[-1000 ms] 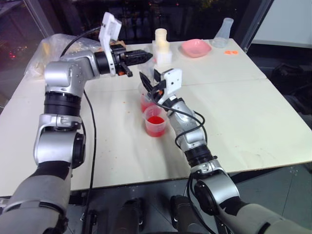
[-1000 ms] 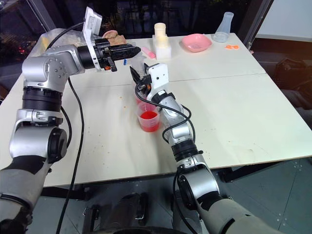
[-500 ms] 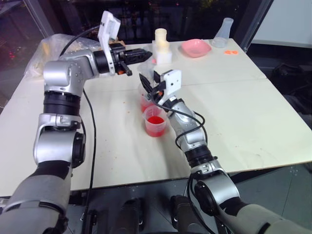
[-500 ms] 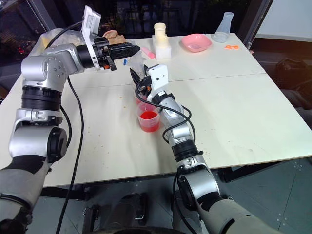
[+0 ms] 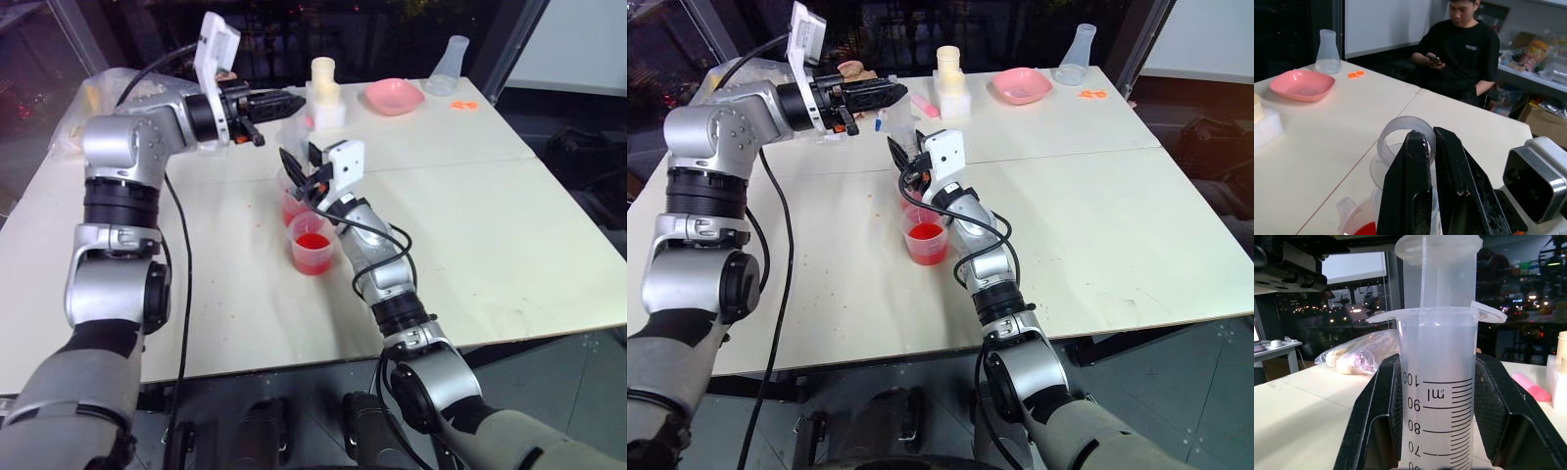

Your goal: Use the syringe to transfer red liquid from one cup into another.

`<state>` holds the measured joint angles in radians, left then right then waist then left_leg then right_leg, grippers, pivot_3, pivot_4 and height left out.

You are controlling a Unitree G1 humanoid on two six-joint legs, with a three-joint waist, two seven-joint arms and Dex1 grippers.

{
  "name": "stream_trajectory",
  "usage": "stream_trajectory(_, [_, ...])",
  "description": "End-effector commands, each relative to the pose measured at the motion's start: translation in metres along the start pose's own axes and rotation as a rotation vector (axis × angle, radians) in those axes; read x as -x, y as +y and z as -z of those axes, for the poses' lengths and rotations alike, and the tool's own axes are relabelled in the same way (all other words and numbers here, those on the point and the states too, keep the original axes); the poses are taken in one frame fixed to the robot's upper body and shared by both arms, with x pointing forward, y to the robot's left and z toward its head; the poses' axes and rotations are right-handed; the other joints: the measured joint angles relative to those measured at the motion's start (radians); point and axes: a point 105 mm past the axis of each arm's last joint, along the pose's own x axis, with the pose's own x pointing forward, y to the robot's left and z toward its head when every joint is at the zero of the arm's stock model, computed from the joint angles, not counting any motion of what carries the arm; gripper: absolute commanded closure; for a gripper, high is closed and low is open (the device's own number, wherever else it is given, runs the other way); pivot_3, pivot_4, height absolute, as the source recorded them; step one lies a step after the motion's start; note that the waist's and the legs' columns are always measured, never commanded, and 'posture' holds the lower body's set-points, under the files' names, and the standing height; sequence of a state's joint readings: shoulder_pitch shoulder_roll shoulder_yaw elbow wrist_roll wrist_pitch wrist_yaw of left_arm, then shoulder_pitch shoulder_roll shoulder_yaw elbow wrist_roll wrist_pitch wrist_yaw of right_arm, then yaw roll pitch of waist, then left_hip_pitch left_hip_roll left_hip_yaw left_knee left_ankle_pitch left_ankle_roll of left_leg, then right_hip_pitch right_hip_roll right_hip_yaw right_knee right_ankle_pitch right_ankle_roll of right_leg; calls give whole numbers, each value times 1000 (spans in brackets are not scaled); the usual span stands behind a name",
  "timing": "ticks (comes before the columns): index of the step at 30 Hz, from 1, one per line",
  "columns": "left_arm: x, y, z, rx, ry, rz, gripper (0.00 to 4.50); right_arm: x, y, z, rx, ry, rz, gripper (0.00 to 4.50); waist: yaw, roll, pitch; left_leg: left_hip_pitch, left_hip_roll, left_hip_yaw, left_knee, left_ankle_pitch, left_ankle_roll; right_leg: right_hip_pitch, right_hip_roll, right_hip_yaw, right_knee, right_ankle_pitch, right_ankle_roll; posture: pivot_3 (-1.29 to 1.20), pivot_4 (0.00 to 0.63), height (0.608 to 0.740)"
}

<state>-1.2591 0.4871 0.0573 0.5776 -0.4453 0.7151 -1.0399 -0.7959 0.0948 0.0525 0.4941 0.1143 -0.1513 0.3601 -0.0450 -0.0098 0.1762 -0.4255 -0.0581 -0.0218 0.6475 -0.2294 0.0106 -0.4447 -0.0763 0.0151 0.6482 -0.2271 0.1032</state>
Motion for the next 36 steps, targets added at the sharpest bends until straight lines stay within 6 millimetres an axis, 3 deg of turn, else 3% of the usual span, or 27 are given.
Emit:
stream_trajectory(1, [7, -18, -67, -170, -184, 34, 4482, 1, 29, 21, -2, 79, -119, 3130, 0, 0, 0, 0, 0, 0, 0, 0, 0, 0, 0, 0, 0, 0, 0, 0, 150, 740])
stream_trajectory(12, [6, -19, -65, -168, -179, 43, 4482, 2, 28, 20, 5, 79, -117, 3130, 0, 0, 0, 0, 0, 0, 0, 0, 0, 0, 0, 0, 0, 0, 0, 0, 150, 740])
stream_trajectory(19, [5, -18, -51, -169, -140, 45, 4482, 2, 27, 18, 7, 74, -116, 3130, 0, 0, 0, 0, 0, 0, 0, 0, 0, 0, 0, 0, 0, 0, 0, 0, 150, 740])
stream_trajectory(21, [5, -18, -49, -160, -133, 46, 3761, 2, 27, 17, 8, 70, -116, 3130, 0, 0, 0, 0, 0, 0, 0, 0, 0, 0, 0, 0, 0, 0, 0, 0, 150, 740])
stream_trajectory(27, [5, -22, -42, -169, -111, 67, 2314, -1, 23, 8, 15, 41, -103, 3130, 0, 0, 0, 0, 0, 0, 0, 0, 0, 0, 0, 0, 0, 0, 0, 0, 150, 740])
stream_trajectory(36, [6, -23, -39, -163, -106, 68, 2314, -6, 18, -13, 23, -13, -86, 3130, 0, 0, 0, 0, 0, 0, 0, 0, 0, 0, 0, 0, 0, 0, 0, 0, 150, 740])
